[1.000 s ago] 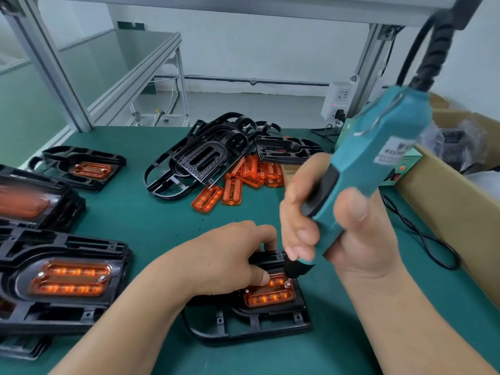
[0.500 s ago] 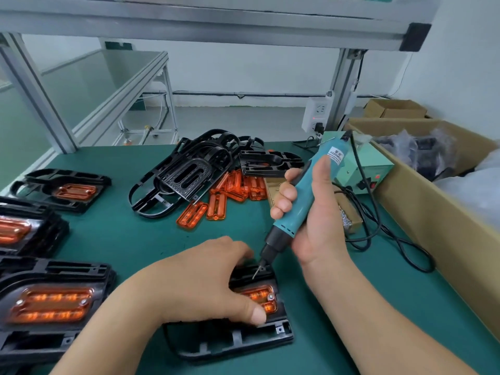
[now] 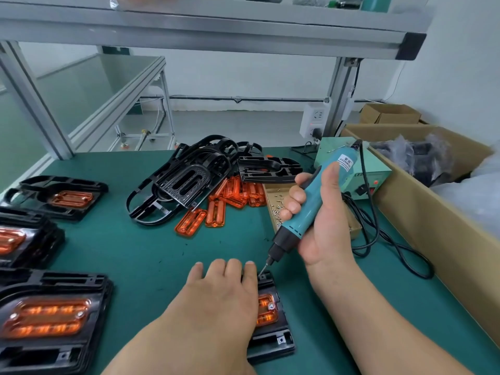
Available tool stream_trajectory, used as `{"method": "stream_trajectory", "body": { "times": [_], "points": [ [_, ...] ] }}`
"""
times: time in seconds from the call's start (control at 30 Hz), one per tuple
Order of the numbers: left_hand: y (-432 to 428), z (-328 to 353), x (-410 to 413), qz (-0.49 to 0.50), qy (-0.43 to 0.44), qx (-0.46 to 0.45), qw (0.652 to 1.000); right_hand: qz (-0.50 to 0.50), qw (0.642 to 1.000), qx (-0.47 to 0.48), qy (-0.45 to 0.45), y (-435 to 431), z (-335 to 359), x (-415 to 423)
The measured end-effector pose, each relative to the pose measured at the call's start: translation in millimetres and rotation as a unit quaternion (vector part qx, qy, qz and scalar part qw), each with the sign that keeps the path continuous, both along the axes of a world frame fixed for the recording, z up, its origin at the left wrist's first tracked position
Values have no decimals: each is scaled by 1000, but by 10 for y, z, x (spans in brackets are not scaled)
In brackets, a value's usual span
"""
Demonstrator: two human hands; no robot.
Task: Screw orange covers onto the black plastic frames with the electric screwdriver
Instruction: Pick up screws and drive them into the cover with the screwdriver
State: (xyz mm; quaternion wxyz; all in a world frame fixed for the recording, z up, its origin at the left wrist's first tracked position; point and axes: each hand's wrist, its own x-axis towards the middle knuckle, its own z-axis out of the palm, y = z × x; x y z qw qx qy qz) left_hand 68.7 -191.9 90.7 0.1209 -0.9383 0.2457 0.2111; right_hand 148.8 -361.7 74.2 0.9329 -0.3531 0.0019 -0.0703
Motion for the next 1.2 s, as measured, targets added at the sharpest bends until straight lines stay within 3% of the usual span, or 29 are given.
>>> {"method": "stream_trajectory", "body": {
  "times": [0.37,0.57,0.93,1.2],
  "points": [
    [368,155,94,-37,-41,-146,988,-73,997,38,4,-123,-8,66],
    [850,511,303,27,-59,-195,979,-99,994,47,-3,-159,13,64],
    [1796,1103,1424,165,-104,-32,980,-66,998,-11,12,-30,-4,20],
    [2144,932,1949,228,-84,76,967,-57,998,-29,14,-6,0,15]
  ]
}}
